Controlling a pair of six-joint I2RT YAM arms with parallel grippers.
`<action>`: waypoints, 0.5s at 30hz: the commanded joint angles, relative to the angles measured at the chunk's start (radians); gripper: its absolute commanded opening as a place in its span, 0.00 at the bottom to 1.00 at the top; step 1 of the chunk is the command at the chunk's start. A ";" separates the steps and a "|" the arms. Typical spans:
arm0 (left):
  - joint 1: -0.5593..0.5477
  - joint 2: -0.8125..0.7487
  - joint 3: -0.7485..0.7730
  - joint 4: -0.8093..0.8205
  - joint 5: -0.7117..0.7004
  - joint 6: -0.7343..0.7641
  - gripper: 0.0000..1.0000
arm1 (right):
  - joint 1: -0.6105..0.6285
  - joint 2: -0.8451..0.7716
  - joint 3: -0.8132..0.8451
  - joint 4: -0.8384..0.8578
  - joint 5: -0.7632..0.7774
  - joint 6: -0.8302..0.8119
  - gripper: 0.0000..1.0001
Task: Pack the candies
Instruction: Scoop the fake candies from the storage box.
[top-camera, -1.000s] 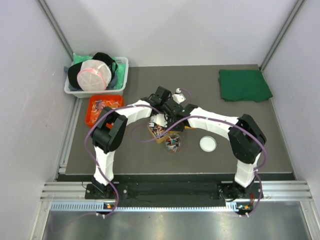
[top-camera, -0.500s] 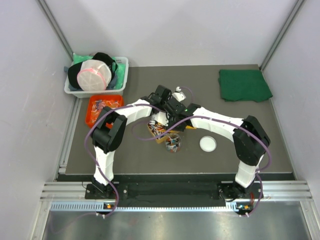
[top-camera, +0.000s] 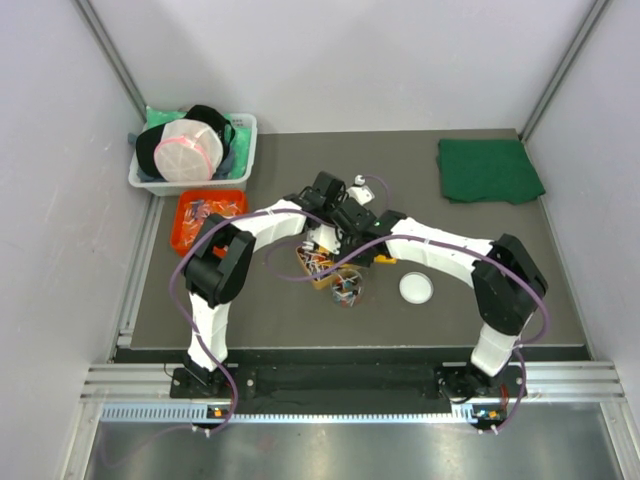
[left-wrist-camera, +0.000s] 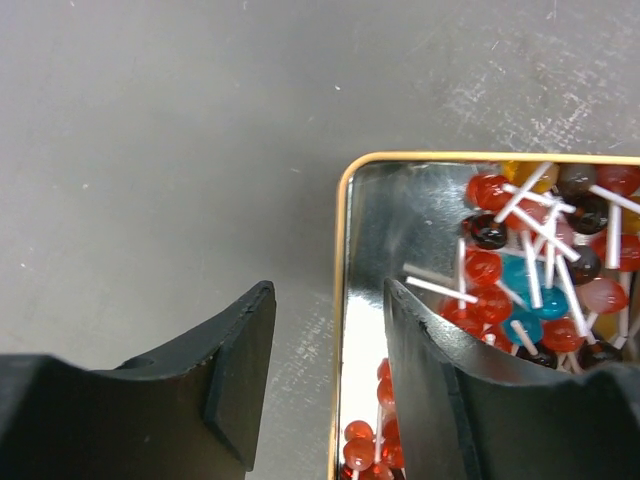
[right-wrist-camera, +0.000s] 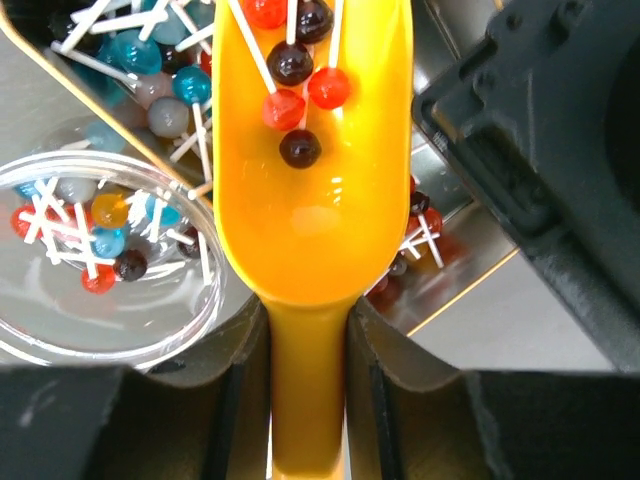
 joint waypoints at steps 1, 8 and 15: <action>-0.004 0.012 -0.009 -0.050 0.026 -0.014 0.54 | -0.049 -0.130 0.023 0.180 -0.020 0.102 0.00; -0.002 0.016 -0.003 -0.056 0.028 -0.017 0.55 | -0.058 -0.150 0.009 0.212 -0.026 0.130 0.00; -0.002 0.017 0.002 -0.057 0.025 -0.019 0.56 | -0.067 -0.162 -0.003 0.198 -0.080 0.128 0.00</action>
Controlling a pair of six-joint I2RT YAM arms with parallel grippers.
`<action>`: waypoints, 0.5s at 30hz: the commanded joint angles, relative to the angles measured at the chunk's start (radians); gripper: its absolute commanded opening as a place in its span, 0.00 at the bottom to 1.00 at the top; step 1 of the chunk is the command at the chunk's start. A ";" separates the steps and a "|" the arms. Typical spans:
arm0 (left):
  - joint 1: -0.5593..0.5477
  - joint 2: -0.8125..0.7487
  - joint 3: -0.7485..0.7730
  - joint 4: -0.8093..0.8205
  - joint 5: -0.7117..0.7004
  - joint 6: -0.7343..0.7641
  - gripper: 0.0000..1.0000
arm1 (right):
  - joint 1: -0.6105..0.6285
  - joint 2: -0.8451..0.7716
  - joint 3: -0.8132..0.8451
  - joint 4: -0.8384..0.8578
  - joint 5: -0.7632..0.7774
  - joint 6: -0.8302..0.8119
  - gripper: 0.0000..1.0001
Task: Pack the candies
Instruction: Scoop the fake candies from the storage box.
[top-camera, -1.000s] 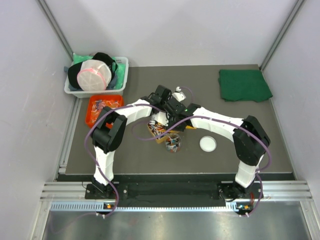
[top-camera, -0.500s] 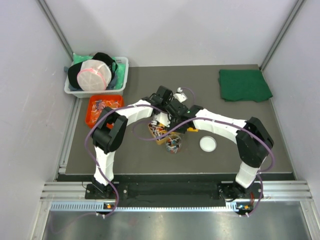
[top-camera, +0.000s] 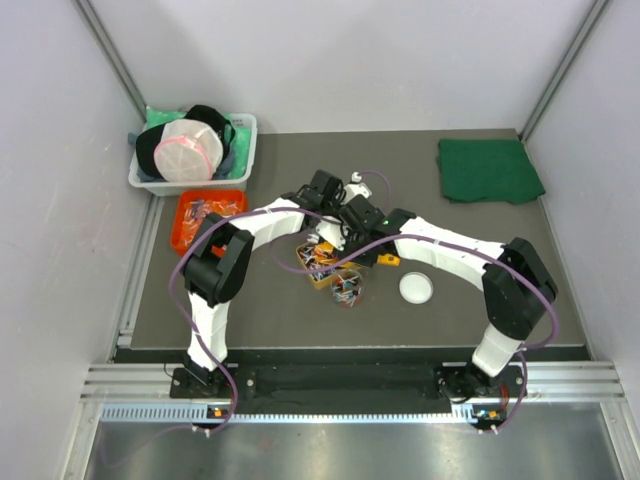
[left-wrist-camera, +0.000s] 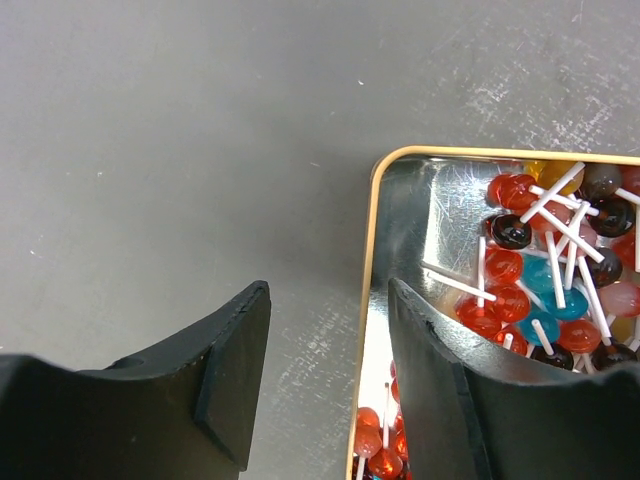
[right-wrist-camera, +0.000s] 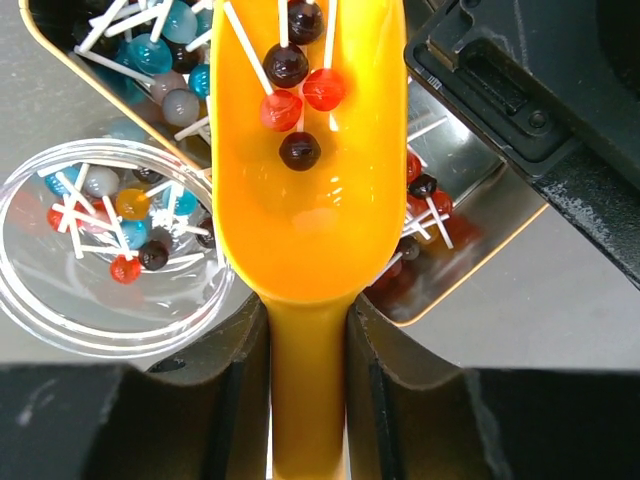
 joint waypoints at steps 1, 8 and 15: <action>-0.015 0.020 -0.001 -0.055 0.022 0.002 0.57 | -0.040 -0.110 0.025 0.192 -0.025 0.044 0.00; -0.014 0.029 0.020 -0.056 0.026 -0.013 0.61 | -0.059 -0.135 -0.024 0.215 -0.059 0.053 0.00; -0.008 0.037 0.055 -0.070 0.048 -0.027 0.69 | -0.065 -0.145 -0.066 0.233 -0.074 0.053 0.00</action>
